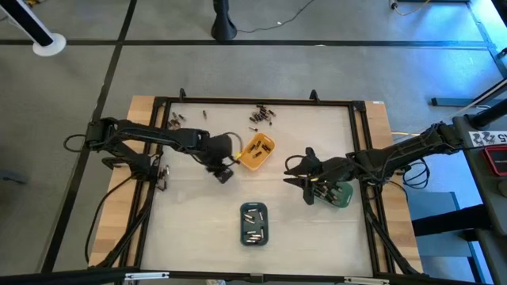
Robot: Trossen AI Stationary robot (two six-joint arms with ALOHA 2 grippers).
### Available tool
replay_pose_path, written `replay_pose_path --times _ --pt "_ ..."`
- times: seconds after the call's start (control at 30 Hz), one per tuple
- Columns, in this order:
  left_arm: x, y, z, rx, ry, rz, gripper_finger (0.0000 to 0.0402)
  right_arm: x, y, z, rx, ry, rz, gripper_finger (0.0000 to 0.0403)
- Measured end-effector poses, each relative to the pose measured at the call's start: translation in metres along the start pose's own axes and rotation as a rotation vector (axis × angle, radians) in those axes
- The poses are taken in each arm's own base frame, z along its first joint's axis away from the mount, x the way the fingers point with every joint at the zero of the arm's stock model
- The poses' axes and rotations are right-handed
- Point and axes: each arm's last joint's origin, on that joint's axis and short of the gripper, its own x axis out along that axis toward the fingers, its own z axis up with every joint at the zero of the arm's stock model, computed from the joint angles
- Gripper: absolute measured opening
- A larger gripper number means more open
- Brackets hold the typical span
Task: Sort batteries
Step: Put the black battery into the green bin
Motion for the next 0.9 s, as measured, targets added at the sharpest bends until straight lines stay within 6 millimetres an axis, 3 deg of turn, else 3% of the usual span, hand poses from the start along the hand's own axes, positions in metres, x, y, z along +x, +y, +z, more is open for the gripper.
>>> replay_pose_path --times 0.23,0.43,0.73,0.9 --pt "-0.022 -0.048 0.035 0.244 -0.400 -0.320 0.0048 0.005 0.003 0.003 0.032 -0.045 0.017 0.0117" --pt "-0.043 -0.076 0.047 0.385 -0.708 -0.522 0.0041 0.013 0.002 0.008 0.075 -0.103 0.026 0.0117" --pt "-0.044 -0.090 0.039 0.428 -0.807 -0.504 0.0047 0.017 -0.013 0.015 0.152 -0.097 0.062 0.0123" --pt "-0.043 -0.094 0.035 0.441 -0.828 -0.479 0.0043 0.017 -0.015 0.019 0.160 -0.128 0.078 0.0179"
